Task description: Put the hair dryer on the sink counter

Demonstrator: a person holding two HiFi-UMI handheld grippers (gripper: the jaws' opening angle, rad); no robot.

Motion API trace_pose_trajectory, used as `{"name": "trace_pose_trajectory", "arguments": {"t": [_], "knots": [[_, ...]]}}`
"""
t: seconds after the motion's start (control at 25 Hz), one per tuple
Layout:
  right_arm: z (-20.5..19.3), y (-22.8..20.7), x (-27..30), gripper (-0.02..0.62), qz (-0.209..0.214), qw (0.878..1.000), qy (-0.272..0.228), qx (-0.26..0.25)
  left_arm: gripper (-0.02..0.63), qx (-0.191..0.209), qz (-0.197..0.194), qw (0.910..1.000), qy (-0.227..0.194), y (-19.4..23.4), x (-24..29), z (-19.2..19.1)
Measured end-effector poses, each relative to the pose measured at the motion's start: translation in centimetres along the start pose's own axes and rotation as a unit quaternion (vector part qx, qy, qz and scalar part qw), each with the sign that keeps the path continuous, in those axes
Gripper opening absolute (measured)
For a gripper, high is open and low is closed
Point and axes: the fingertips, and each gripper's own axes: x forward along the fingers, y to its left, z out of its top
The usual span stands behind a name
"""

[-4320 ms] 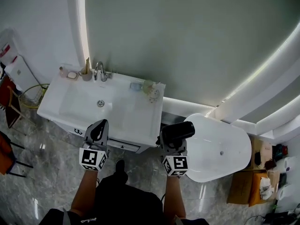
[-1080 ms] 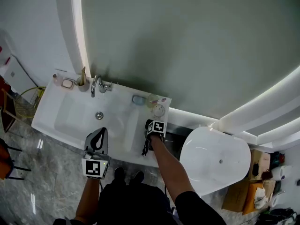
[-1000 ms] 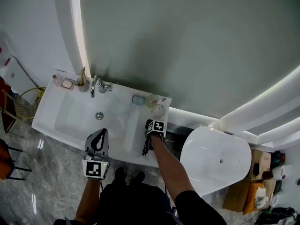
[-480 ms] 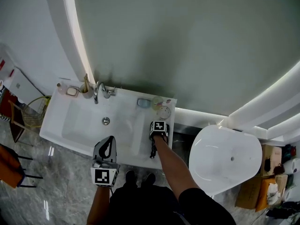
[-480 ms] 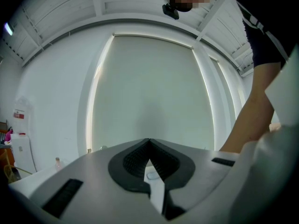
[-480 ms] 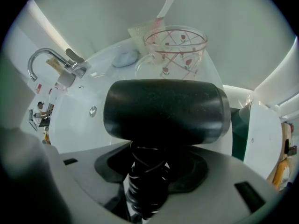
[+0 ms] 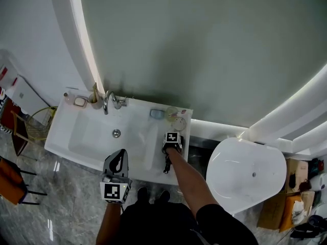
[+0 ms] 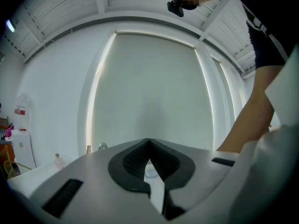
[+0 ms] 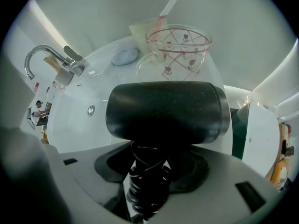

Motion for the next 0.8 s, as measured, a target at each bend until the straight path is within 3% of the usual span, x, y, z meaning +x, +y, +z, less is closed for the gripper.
{"name": "trace_pose_trajectory", "arguments": {"t": [0.44, 0.8], "knots": [[-0.9, -0.4, -0.5, 0.218, 0.024, 1.0, 0.014, 0.003, 0.023, 0.004, -0.008, 0.9999, 0.007, -1.0, -0.3, 0.0], [-2.0, -0.4, -1.5, 0.222, 0.07, 0.997, 0.014, 0.03, 0.024, -0.006, -0.013, 0.9999, 0.01, -1.7, -0.3, -0.1]]}}
